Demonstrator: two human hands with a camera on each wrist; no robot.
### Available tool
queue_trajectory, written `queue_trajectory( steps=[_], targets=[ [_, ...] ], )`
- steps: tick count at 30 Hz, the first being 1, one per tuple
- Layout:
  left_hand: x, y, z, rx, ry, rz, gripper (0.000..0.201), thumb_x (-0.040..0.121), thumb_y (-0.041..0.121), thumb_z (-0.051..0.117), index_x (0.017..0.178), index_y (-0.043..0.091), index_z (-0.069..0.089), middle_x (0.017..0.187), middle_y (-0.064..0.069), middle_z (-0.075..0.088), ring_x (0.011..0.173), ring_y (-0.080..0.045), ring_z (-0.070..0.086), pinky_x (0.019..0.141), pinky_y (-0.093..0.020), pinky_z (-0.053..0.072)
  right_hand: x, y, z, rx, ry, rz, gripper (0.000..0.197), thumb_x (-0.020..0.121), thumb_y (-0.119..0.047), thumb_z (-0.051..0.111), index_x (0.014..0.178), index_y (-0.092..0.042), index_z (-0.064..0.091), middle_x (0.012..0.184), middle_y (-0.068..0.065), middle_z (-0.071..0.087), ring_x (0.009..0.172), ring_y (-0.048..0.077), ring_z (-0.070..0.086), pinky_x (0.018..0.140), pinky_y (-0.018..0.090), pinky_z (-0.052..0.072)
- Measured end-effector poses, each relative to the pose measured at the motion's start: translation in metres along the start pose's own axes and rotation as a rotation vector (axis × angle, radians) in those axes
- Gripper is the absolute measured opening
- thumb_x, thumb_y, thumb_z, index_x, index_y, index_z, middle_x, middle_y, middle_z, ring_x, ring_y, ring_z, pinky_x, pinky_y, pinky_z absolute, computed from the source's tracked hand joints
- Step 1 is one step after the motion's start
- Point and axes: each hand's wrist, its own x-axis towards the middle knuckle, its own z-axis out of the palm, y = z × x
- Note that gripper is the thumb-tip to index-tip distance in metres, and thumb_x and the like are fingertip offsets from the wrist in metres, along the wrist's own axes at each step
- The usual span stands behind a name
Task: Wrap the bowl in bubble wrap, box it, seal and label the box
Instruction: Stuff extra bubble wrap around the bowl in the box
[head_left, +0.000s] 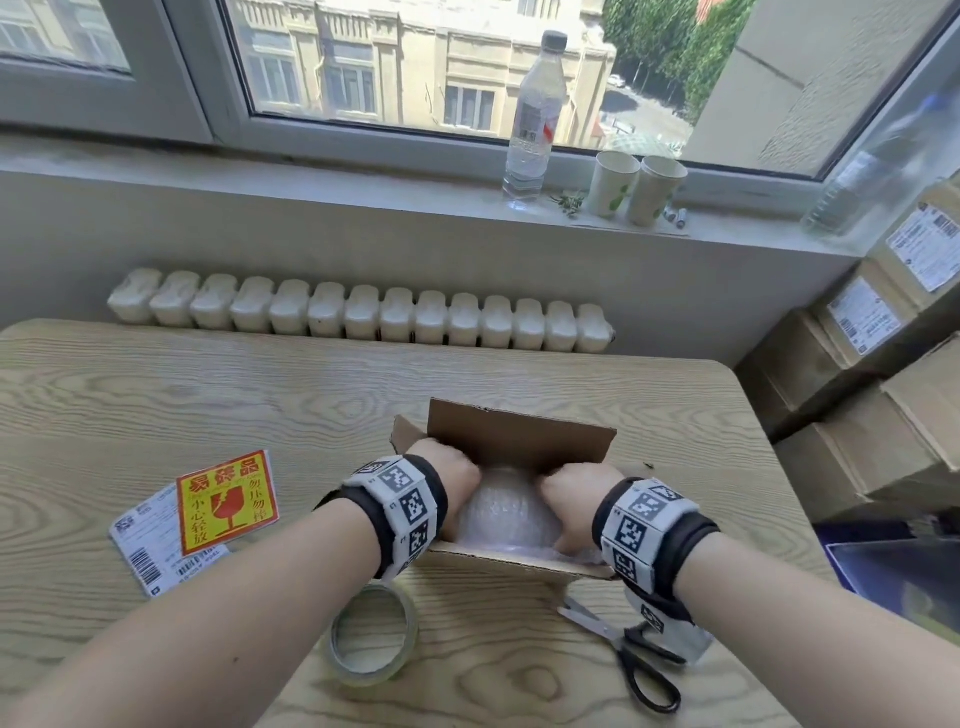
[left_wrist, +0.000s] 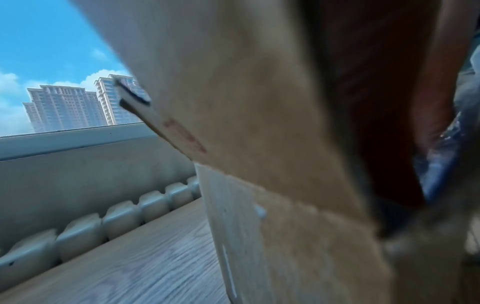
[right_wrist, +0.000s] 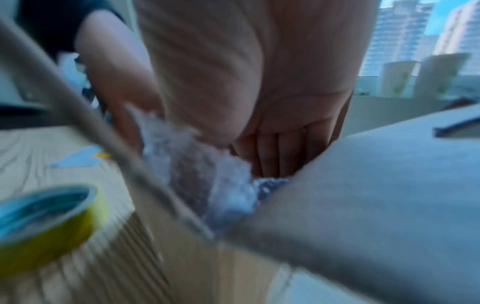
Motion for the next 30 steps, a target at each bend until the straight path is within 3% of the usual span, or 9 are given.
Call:
queue_trajectory(
  steps=[2,5,6,8,10,15,19,27,30],
  targets=[
    [0.0,0.003,0.003,0.067,0.075,0.004,0.034,0.085,0.027,0.062,0.116,0.014,0.061,0.119,-0.003,0.062,0.111,-0.022,0.058,0.091,-0.033,0.042,0.004,-0.003,0.007,-0.031,0.05,0.01,0.043,0.083,-0.026,0.067,0.122,-0.013,0.055,0.119,0.005,0.059,0.109,0.025,0.06,0.084,0.037,0.051],
    [-0.01,0.005,-0.001,0.072,0.184,-0.039,0.038,0.055,0.038,0.08,0.084,0.015,0.071,0.087,-0.002,0.069,0.079,-0.018,0.066,0.068,-0.025,0.046,0.01,-0.007,0.015,-0.039,0.13,0.034,0.047,0.086,-0.018,0.063,0.129,-0.009,0.047,0.126,0.007,0.054,0.113,0.026,0.058,0.085,0.037,0.048],
    [-0.009,0.004,0.001,0.087,0.216,-0.029,0.041,0.053,0.04,0.08,0.085,0.015,0.07,0.086,-0.002,0.069,0.078,-0.018,0.066,0.067,-0.025,0.046,0.011,-0.006,0.018,-0.031,0.143,0.035,0.049,0.085,-0.018,0.064,0.13,-0.009,0.046,0.126,0.007,0.053,0.113,0.027,0.058,0.085,0.037,0.048],
    [-0.004,0.003,0.011,0.085,0.163,-0.022,0.041,0.078,0.033,0.066,0.113,0.012,0.06,0.115,-0.005,0.061,0.106,-0.023,0.058,0.086,-0.031,0.041,0.011,-0.004,0.021,0.003,0.162,0.033,0.053,0.083,-0.019,0.066,0.13,-0.009,0.045,0.127,0.007,0.053,0.112,0.028,0.059,0.084,0.036,0.048],
    [-0.001,0.0,0.015,0.065,0.186,-0.012,0.041,0.087,0.029,0.059,0.123,0.012,0.052,0.126,-0.006,0.054,0.116,-0.025,0.05,0.094,-0.034,0.035,0.009,-0.001,0.021,0.021,0.177,0.025,0.054,0.081,-0.023,0.069,0.129,-0.01,0.046,0.125,0.007,0.054,0.112,0.028,0.059,0.085,0.035,0.047],
    [-0.01,-0.013,0.013,-0.043,0.223,0.05,0.058,0.074,0.053,0.067,0.118,0.015,0.059,0.119,-0.005,0.056,0.112,-0.024,0.052,0.095,-0.033,0.038,-0.001,0.007,0.015,-0.169,0.248,-0.02,0.031,0.087,-0.026,0.061,0.115,-0.013,0.059,0.117,0.004,0.062,0.113,0.026,0.053,0.096,0.037,0.035],
    [-0.021,-0.023,0.003,0.047,0.323,0.005,0.05,0.072,0.058,0.065,0.1,0.016,0.067,0.105,-0.003,0.059,0.102,-0.022,0.054,0.094,-0.031,0.036,-0.008,0.015,0.003,-0.307,0.237,0.006,0.018,0.089,-0.031,0.06,0.1,-0.019,0.068,0.102,0.001,0.066,0.106,0.023,0.048,0.098,0.038,0.027],
    [-0.015,-0.009,-0.004,0.206,0.109,-0.107,0.02,0.088,0.019,0.053,0.101,0.021,0.068,0.103,0.004,0.067,0.105,-0.018,0.048,0.096,-0.032,0.026,0.003,0.014,-0.006,-0.31,-0.061,0.041,0.02,0.093,-0.031,0.052,0.106,-0.021,0.064,0.114,-0.001,0.065,0.114,0.019,0.052,0.109,0.044,0.019],
    [-0.011,-0.004,-0.002,0.224,0.094,-0.135,0.025,0.092,0.015,0.047,0.109,0.019,0.065,0.111,0.002,0.063,0.114,-0.021,0.042,0.098,-0.035,0.026,0.01,0.015,0.005,-0.293,-0.009,0.043,0.024,0.091,-0.023,0.053,0.113,-0.02,0.063,0.121,0.0,0.061,0.122,0.02,0.043,0.105,0.044,0.025]
  ],
)
